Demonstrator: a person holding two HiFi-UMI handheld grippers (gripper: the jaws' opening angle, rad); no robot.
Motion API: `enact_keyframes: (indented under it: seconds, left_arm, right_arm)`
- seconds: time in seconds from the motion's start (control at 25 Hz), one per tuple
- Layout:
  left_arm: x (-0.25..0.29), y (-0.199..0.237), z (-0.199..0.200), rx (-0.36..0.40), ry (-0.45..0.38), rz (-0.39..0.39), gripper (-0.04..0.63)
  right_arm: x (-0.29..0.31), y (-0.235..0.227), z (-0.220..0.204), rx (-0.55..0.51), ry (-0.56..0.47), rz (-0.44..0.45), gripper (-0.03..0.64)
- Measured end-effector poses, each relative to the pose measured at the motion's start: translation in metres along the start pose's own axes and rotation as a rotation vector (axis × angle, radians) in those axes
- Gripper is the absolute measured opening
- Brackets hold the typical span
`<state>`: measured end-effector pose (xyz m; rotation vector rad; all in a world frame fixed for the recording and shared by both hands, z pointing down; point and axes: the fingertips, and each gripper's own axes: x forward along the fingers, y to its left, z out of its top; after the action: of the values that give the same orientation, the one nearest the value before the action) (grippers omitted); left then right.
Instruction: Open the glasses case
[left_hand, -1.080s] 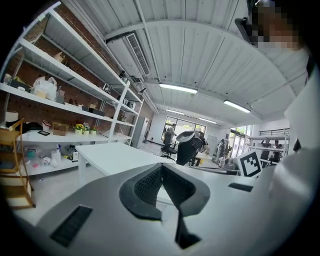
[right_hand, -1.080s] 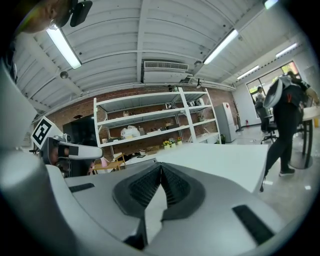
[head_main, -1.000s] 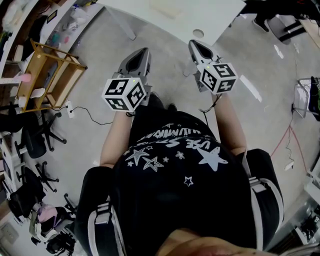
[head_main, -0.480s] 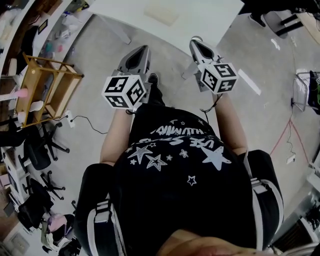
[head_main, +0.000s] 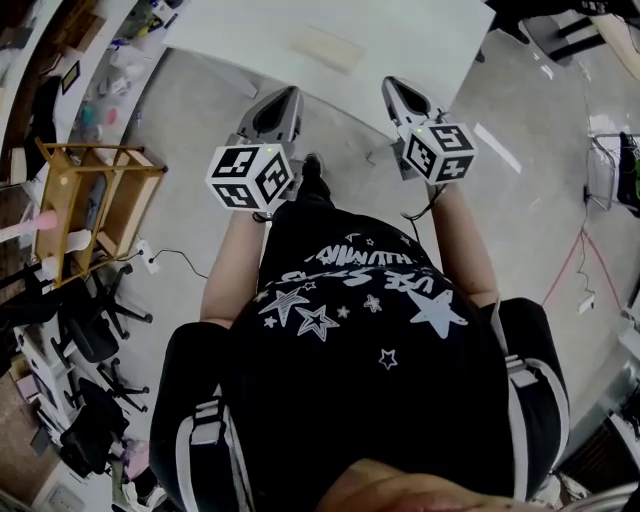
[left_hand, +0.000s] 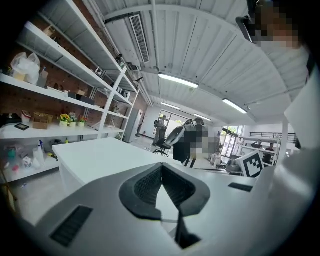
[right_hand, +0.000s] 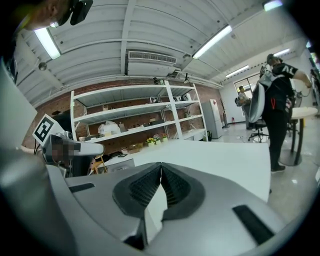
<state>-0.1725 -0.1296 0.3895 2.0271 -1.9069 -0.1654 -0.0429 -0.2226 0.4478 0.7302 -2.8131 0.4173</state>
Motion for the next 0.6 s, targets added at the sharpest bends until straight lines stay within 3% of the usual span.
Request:
enact_keyframes:
  seconds: [0.32, 0.6]
  left_arm:
    - [0.042, 0.03, 0.02, 0.043, 0.063, -0.092, 0.012]
    - [0.084, 0.07, 0.001, 0.113, 0.176, -0.146, 0.012]
  right_arm:
    - [0.039, -0.005, 0.014, -0.016, 0.06, -0.094, 0.008]
    - [0.086, -0.016, 0.011, -0.035, 0.08, -0.151, 0.008]
